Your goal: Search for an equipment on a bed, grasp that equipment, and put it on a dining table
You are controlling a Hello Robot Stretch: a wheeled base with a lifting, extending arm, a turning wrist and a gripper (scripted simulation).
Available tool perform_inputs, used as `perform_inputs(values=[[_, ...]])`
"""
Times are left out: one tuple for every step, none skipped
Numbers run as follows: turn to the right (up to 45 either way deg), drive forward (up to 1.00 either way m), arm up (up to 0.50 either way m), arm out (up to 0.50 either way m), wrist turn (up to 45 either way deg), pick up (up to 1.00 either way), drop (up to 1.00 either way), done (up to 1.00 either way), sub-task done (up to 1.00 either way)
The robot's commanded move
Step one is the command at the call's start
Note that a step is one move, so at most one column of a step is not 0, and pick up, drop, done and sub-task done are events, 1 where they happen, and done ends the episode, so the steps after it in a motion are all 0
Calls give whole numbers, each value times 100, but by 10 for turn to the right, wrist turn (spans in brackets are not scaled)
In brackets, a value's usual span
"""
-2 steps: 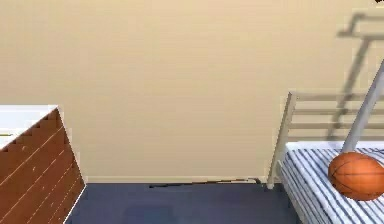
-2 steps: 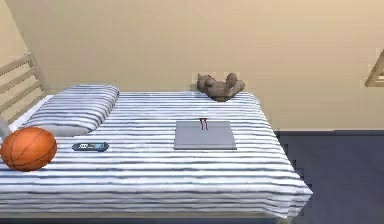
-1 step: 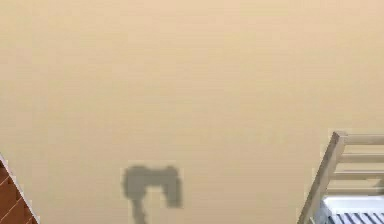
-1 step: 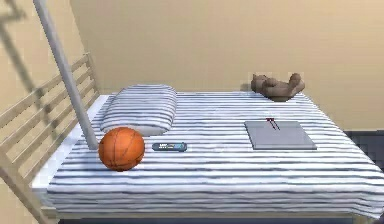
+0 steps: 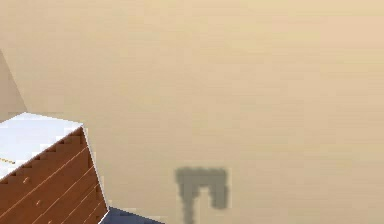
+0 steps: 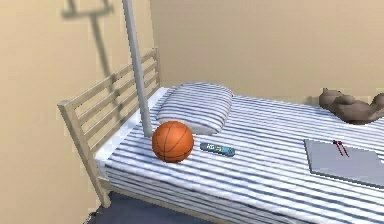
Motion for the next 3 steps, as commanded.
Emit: perform_inputs(values=[[0, 0, 50, 0, 0, 0, 0, 0, 0], [0, 0, 26, 0, 0, 0, 0, 0, 0], [0, 0, 0, 46, 0, 0, 0, 0, 0]])
